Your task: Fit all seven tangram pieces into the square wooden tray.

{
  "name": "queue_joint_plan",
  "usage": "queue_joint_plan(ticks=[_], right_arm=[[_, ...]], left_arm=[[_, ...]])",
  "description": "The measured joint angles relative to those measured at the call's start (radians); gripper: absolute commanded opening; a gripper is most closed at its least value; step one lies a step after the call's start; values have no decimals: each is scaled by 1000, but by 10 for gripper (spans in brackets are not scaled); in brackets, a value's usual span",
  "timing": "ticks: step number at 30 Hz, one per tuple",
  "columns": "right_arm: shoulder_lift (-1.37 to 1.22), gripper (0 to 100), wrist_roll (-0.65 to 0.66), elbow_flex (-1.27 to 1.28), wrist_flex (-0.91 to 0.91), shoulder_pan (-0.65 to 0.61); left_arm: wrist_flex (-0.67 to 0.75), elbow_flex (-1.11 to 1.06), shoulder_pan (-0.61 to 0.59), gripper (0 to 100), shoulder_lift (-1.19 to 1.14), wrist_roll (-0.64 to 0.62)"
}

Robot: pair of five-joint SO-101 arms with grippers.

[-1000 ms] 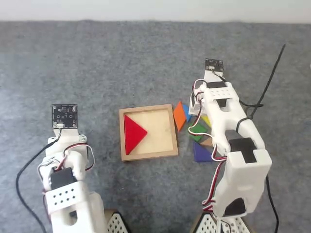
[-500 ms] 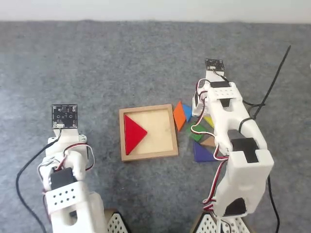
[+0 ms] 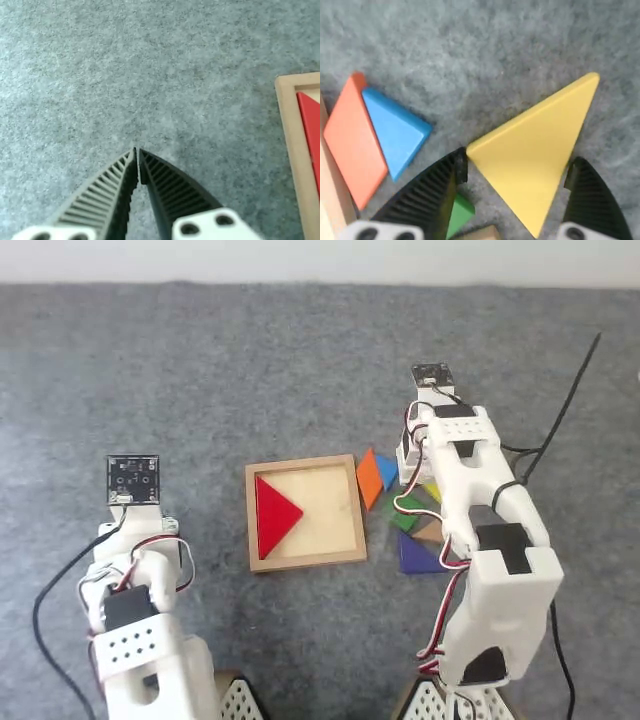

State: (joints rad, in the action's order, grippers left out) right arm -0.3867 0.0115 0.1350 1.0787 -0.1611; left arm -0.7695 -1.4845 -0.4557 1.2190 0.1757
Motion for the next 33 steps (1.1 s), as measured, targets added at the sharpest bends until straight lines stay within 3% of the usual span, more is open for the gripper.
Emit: queue_joint_plan(ticks=[16,24,33], right_arm=[[-43,318,17,-69,84,15],[-149,318,-147,-186,87,3],[-189,318,-232,-262,89,9]], left_arm=[[0,0,0,12,0,0],[0,0,0,12,0,0],[0,0,0,12,0,0]])
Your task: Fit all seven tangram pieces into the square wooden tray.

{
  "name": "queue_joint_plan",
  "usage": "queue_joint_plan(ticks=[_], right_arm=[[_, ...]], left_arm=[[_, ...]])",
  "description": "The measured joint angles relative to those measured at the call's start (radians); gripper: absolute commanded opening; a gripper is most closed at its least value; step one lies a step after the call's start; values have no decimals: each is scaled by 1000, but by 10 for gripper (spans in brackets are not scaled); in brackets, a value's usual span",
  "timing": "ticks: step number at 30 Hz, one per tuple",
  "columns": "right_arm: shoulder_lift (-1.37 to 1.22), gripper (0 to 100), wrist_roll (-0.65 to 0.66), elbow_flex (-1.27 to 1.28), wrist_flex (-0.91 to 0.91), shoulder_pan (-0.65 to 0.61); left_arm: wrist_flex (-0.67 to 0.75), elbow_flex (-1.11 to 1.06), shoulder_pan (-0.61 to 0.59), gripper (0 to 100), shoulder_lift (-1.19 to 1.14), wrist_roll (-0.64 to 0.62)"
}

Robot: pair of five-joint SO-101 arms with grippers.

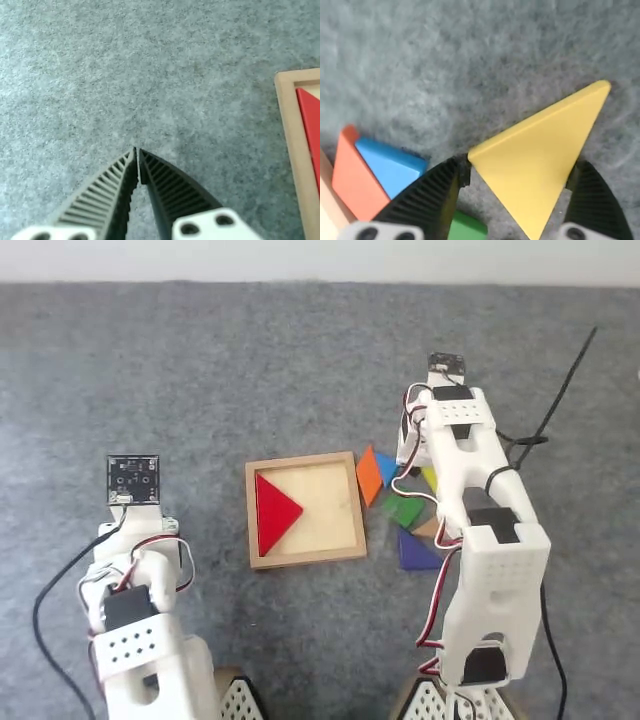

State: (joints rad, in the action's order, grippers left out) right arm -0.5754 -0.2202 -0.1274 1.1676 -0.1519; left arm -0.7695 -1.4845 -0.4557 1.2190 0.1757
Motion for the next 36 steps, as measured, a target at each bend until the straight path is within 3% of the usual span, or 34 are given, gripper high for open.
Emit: queue_joint_plan(ticks=[15,36], right_arm=[[-3,322,-143,-61,-3,2],[-109,319,-155,-158,11,5]], left_arm=[[0,0,0,12,0,0],[0,0,0,12,0,0]])
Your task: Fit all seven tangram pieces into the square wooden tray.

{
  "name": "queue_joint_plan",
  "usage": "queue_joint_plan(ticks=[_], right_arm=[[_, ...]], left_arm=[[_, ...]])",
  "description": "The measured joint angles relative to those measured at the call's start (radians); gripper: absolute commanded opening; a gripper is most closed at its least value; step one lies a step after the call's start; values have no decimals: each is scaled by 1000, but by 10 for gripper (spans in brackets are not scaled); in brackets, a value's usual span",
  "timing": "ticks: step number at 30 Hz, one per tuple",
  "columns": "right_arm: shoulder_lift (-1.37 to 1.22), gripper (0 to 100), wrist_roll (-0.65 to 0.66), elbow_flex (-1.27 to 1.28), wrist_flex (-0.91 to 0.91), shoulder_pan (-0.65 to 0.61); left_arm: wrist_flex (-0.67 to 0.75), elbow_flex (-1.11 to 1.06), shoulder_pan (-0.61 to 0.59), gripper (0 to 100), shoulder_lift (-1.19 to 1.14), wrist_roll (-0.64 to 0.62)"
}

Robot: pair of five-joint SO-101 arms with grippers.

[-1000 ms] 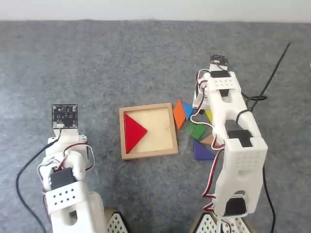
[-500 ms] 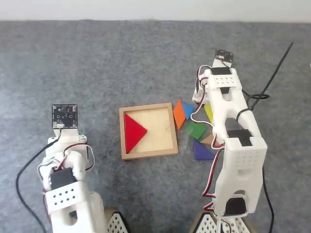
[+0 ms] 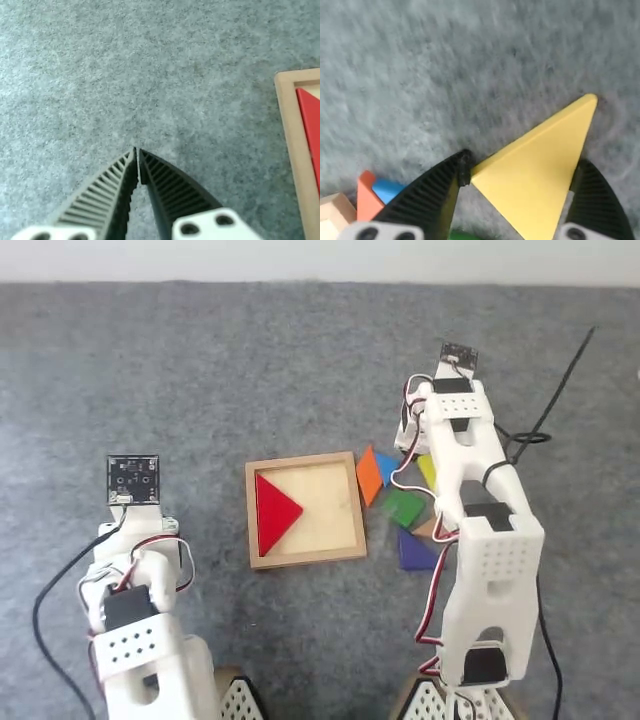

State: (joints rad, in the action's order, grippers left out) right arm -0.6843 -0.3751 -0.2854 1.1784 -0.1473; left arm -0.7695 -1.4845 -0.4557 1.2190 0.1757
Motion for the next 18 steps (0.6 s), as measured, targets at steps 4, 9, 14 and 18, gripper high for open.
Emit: queue_joint_plan(ticks=[4,9,14,18], right_arm=[[-29,318,0,-55,51,2],[-51,318,2,-91,84,2],[-51,317,2,-95,100,3],[-51,317,2,-97,117,12]], left_arm=[[0,0,0,12,0,0],[0,0,0,12,0,0],[0,0,0,12,0,0],[0,0,0,12,0,0]])
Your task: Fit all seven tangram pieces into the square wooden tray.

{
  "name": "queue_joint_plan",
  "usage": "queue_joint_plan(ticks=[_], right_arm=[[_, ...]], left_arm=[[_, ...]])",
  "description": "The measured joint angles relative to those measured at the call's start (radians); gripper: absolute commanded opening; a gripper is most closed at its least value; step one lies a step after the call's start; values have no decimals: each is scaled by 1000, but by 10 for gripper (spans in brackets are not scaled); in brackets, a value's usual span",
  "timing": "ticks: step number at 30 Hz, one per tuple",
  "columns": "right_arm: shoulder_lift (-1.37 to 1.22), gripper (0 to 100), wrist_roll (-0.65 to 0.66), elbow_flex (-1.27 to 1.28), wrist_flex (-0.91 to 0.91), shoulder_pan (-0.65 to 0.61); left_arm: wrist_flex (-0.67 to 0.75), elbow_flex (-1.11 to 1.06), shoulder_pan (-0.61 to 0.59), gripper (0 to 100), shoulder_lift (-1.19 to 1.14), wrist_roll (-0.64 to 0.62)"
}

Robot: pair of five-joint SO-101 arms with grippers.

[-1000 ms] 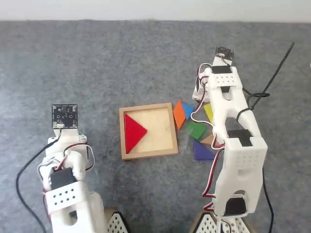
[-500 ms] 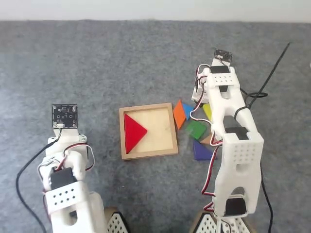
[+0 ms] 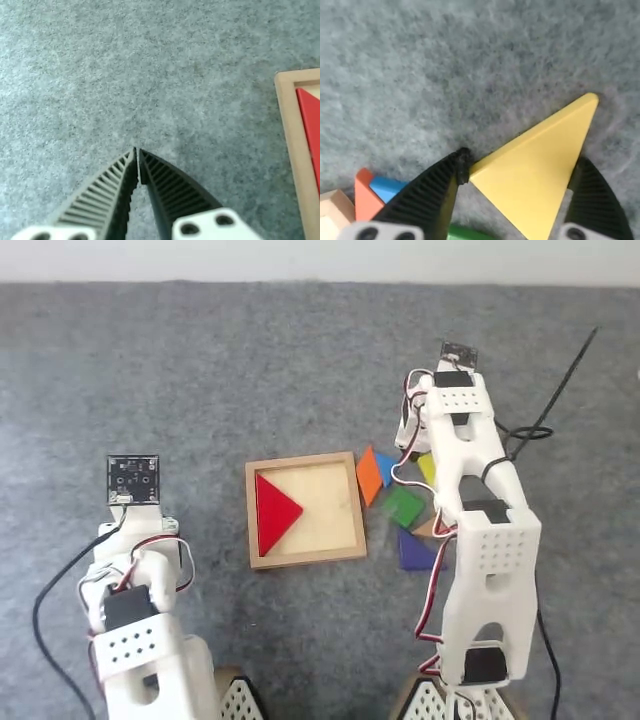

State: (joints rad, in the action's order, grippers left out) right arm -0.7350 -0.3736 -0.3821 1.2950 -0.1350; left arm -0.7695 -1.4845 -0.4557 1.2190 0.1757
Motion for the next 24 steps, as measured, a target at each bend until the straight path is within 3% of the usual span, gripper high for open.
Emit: queue_joint_plan(ticks=[15,21,24], right_arm=[[0,314,0,-2,6,8],[0,147,3,-2,18,9],[3,131,32,-2,28,25]], left_arm=[[0,0,0,12,0,0],[0,0,0,12,0,0],[0,0,0,12,0,0]])
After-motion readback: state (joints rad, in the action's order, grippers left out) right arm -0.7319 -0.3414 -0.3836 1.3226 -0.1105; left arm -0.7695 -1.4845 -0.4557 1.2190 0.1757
